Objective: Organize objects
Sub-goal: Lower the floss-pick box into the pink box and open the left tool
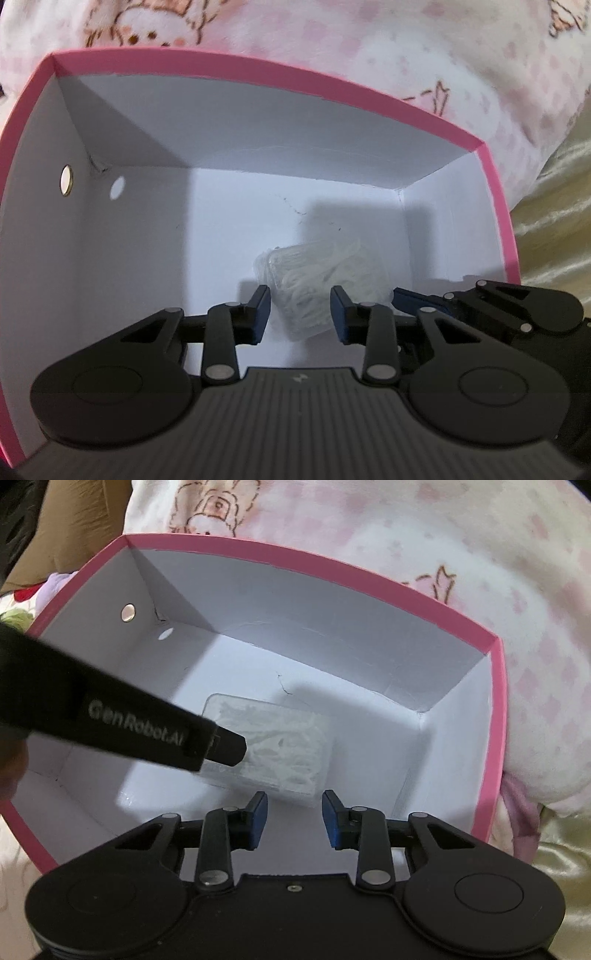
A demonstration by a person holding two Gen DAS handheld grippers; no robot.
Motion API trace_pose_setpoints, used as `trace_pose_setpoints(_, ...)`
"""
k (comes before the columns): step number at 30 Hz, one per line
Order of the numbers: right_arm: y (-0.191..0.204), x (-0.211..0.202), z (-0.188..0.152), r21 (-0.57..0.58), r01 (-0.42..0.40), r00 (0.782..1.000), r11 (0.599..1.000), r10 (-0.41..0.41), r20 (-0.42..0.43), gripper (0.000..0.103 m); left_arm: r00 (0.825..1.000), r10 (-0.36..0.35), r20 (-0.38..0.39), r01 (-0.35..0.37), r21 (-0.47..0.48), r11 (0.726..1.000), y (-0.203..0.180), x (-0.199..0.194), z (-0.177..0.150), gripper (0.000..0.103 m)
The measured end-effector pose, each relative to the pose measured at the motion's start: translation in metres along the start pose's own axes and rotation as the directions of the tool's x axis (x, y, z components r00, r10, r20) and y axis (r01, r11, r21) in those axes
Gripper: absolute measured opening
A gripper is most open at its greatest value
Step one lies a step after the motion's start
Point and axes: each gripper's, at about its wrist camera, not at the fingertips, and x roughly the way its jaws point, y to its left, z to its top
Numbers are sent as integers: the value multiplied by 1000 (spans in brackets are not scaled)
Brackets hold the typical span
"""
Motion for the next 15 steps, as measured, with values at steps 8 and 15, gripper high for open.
trace_pose_setpoints(8,7,-5,-8,10,35,999,999,-35,-3,37,999,29,27,-30,44,999,-15,1,0,33)
trace_pose_setpoints(15,17,-6,-10,37,68,998,997,-68,-5,40,998,59,-11,-58,57,997,-25,-5,6,33)
